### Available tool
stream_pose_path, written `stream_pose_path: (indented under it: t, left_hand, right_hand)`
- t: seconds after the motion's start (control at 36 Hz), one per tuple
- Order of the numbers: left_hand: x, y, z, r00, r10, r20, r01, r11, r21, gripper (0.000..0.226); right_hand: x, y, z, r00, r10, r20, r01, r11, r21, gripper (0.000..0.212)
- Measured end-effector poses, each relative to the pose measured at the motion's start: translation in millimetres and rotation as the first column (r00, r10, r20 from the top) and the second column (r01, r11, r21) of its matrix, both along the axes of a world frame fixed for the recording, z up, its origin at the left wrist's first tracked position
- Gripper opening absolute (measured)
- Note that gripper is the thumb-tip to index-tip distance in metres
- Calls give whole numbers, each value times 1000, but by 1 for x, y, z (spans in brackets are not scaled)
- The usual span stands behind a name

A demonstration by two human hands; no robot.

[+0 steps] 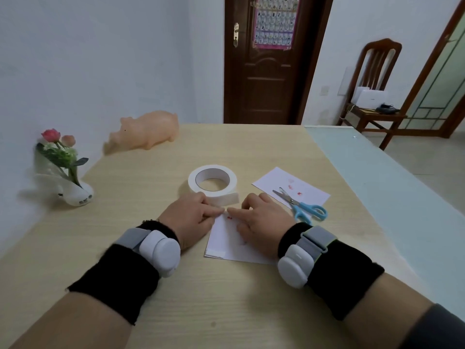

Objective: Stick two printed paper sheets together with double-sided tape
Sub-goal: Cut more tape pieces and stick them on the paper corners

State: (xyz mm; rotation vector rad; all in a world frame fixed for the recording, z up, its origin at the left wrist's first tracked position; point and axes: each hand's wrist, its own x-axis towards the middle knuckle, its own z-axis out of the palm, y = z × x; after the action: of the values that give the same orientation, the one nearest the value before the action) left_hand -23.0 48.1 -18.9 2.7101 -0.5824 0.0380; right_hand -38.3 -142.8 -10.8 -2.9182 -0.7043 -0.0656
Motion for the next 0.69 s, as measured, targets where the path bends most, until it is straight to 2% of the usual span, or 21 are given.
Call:
stream_pose_path:
  t: [0.44, 0.53, 0.64, 0.69]
  left_hand:
    - [1, 4, -5, 998, 47, 40, -47, 999, 4, 33]
    - [2, 4, -6, 998, 48, 42, -47, 999, -5, 33]
    - [2, 5, -7, 998, 44, 37, -43, 999, -15, 46]
    - [2, 5, -7, 998, 44, 35, -44, 999, -16, 37]
  right_hand:
    - [2, -1, 0, 1000, -9, -29, 7, 998, -61, 41]
    - [0, 1, 0, 999, -26, -27, 24, 999, -44, 47]
    - [-2, 7, -3, 1000, -23, 10, 24, 997, -72, 51]
    - [-1, 8, -2, 1000, -23, 4, 23, 996, -84, 46]
